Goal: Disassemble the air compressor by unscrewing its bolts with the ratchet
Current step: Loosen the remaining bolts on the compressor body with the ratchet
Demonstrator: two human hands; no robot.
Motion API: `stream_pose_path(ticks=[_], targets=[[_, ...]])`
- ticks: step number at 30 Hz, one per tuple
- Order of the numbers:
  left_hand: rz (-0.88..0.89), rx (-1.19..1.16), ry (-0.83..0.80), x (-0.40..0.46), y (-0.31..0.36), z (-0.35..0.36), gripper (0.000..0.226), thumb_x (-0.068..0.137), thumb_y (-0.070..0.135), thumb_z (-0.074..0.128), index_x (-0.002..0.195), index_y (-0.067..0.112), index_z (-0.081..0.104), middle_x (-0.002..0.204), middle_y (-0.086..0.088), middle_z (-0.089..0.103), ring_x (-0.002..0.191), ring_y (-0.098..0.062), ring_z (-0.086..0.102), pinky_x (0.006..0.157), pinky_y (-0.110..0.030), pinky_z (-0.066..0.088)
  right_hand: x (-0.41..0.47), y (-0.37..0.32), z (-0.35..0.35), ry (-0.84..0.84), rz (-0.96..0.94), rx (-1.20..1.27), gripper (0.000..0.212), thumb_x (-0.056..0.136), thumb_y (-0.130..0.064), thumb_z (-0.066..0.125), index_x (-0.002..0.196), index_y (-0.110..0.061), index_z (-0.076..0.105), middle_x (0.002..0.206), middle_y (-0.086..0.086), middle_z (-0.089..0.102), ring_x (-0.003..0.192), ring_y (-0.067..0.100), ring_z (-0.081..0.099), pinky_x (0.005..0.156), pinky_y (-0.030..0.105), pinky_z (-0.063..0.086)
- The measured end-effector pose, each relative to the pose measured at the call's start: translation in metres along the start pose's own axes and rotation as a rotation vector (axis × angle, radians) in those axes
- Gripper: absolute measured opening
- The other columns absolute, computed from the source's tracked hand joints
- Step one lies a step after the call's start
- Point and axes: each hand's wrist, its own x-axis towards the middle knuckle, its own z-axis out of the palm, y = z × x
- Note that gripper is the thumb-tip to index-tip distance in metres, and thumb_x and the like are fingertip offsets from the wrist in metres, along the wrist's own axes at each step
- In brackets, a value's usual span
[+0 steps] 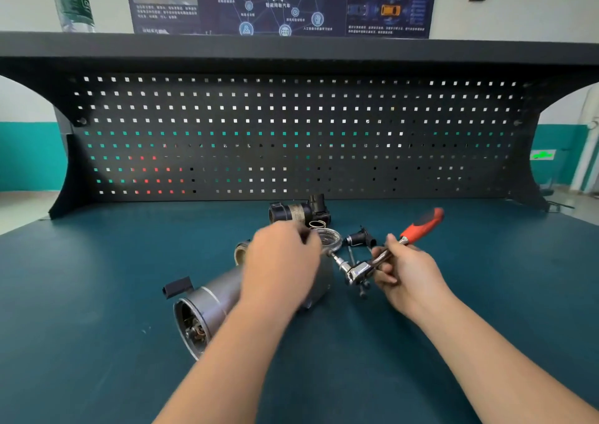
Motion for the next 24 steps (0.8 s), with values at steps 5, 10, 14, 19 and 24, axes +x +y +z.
stream_pose_path(ticks=[5,10,14,19,24], targets=[[0.033,0.620,-0.574,0.016,-0.031,-0.016,0.093,0.065,0.086,0.041,0.144,0.044,0.018,0.148,0.005,0.034,0.132,-0.030,0.037,0.100,-0.045,0.037,-0.005,-0.002,0.003,-0.054,-0.097,-0.086,0.022,0.102,-0.013,0.041,0.080,-0.010,0.040,0.064,0.010,0.051,0.034,0.005,0.033,0.031,0.015,0.022],[0.081,0.652,-0.559,0.012,-0.035,-0.017,0.091,0.070,0.083,0.041,0.146,0.047,0.005,0.151,0.010,0.029,0.133,-0.025,0.037,0.096,-0.043,0.043,-0.011,-0.003,0.004,-0.037,-0.199,-0.302,0.022,0.103,-0.017,0.039,0.081,-0.011,0.041,0.064,0.007,0.053,0.032,0.006,0.031,0.032,0.016,0.022],[0.087,0.624,-0.581,-0.002,-0.036,-0.031,0.088,0.071,0.081,0.043,0.144,0.051,0.005,0.151,0.014,0.026,0.133,-0.021,0.036,0.095,-0.041,0.044,-0.023,-0.003,0.002,-0.029,-0.317,-0.480,0.022,0.101,-0.021,0.040,0.081,-0.013,0.043,0.061,0.003,0.056,0.030,0.005,0.034,0.032,0.016,0.027],[0.075,0.661,-0.568,-0.032,-0.040,-0.058,0.088,0.068,0.083,0.041,0.143,0.053,0.005,0.149,0.016,0.028,0.131,-0.020,0.040,0.093,-0.038,0.044,-0.045,0.006,0.005,-0.142,-0.498,-0.563,0.023,0.101,-0.023,0.042,0.079,-0.015,0.043,0.057,0.002,0.055,0.041,0.008,0.043,0.041,0.022,0.035],[0.323,0.234,0.088,-0.072,-0.009,-0.049,0.022,0.087,0.045,0.057,0.084,0.025,0.064,0.093,0.004,0.064,0.091,-0.008,0.058,0.079,-0.020,0.034,-0.065,0.015,0.003,-0.321,-0.873,-0.800,0.016,0.098,-0.025,0.044,0.082,-0.023,0.044,0.061,-0.006,0.059,0.051,0.004,0.050,0.054,0.019,0.039]])
